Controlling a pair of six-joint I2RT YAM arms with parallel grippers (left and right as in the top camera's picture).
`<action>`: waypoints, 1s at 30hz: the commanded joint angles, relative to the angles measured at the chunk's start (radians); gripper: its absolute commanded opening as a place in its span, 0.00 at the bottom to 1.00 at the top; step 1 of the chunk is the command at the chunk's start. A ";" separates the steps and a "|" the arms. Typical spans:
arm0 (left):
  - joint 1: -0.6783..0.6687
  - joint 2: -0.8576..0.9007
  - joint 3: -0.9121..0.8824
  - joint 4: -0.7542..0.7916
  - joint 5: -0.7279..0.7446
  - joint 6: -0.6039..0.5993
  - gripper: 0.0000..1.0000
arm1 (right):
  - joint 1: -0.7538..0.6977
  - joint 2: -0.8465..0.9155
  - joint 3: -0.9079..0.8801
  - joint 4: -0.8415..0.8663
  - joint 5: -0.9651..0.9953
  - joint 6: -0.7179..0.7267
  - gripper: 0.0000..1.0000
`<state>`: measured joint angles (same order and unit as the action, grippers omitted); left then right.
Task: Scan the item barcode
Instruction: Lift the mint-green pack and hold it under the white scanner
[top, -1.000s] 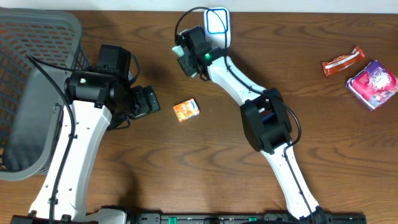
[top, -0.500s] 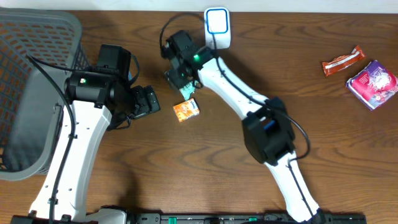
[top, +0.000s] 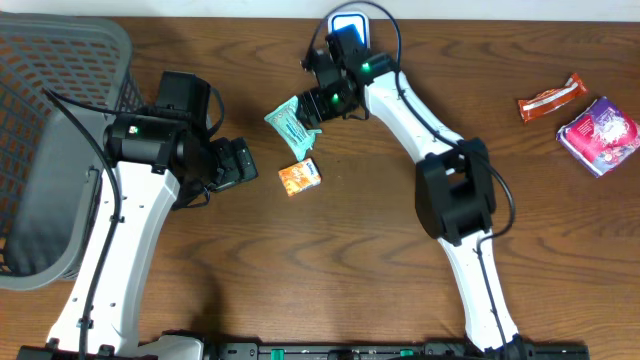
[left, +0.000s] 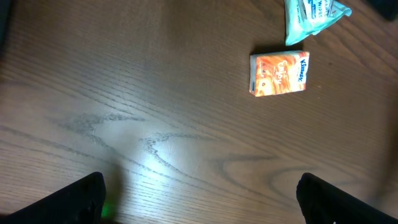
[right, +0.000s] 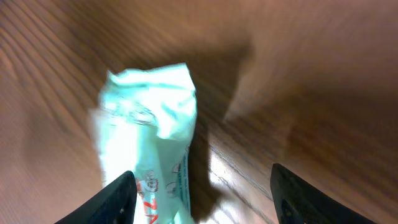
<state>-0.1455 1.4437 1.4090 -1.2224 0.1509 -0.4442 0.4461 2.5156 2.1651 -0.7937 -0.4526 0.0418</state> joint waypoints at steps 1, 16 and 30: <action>0.003 0.004 0.006 0.000 -0.010 0.006 0.98 | 0.020 0.056 -0.002 -0.006 -0.136 0.014 0.65; 0.003 0.004 0.006 0.000 -0.010 0.006 0.98 | -0.011 -0.034 0.015 -0.011 -0.152 0.129 0.73; 0.003 0.004 0.006 0.000 -0.010 0.006 0.98 | 0.075 -0.035 -0.003 0.005 -0.119 0.227 0.86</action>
<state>-0.1455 1.4441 1.4090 -1.2221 0.1505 -0.4442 0.4755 2.4992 2.1651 -0.7998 -0.5911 0.2520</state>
